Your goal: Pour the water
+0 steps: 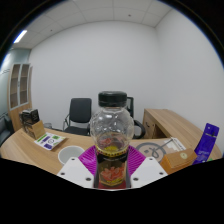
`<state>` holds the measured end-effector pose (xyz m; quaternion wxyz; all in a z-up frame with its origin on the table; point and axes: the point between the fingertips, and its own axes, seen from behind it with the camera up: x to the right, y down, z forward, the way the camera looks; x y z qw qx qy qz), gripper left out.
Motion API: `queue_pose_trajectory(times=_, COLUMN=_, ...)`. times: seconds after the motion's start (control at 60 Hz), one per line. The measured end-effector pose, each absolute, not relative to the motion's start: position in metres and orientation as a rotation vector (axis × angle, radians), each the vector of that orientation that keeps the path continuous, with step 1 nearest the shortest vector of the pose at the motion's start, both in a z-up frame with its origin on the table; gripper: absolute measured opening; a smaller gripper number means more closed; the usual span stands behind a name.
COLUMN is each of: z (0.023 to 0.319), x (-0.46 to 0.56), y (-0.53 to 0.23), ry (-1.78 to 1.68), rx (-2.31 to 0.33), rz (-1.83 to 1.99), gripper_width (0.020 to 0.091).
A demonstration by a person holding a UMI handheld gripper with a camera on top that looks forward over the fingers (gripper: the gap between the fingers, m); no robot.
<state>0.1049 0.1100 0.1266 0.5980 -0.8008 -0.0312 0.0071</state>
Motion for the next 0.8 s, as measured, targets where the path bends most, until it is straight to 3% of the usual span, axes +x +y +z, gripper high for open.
queue_pose_trajectory(times=0.15, z=0.084, x=0.107, y=0.107, ry=-0.092, rx=-1.906, rz=0.006, gripper_width=0.0363)
queue_pose_trajectory(times=0.233, z=0.087, x=0.11, y=0.105, ry=-0.056, rx=-1.883, rz=0.022, gripper_width=0.0366)
queue_pose_trajectory(times=0.283, z=0.086, x=0.11, y=0.106, ry=-0.05, rx=-1.887, rz=0.028, gripper_width=0.0403)
queue_pose_trajectory(times=0.417, z=0.082, x=0.112, y=0.106, ry=-0.048, rx=-1.924, rz=0.011, gripper_width=0.0567)
queue_pose_trajectory(times=0.45, z=0.078, x=0.113, y=0.103, ry=-0.044, rx=-1.952, rz=-0.001, gripper_width=0.0668)
queue_pose_trajectory(times=0.5, z=0.08, x=0.114, y=0.098, ry=-0.036, rx=-1.966, rz=-0.017, gripper_width=0.0875)
queue_pose_trajectory(times=0.55, z=0.085, x=0.115, y=0.09, ry=-0.037, rx=-1.97, rz=-0.031, gripper_width=0.083)
queue_pose_trajectory(times=0.617, z=0.096, x=0.116, y=0.077, ry=-0.032, rx=-1.976, rz=-0.055, gripper_width=0.087)
queue_pose_trajectory(times=0.8, z=0.142, x=0.105, y=0.009, ry=0.008, rx=-2.011, rz=-0.097, gripper_width=0.0854)
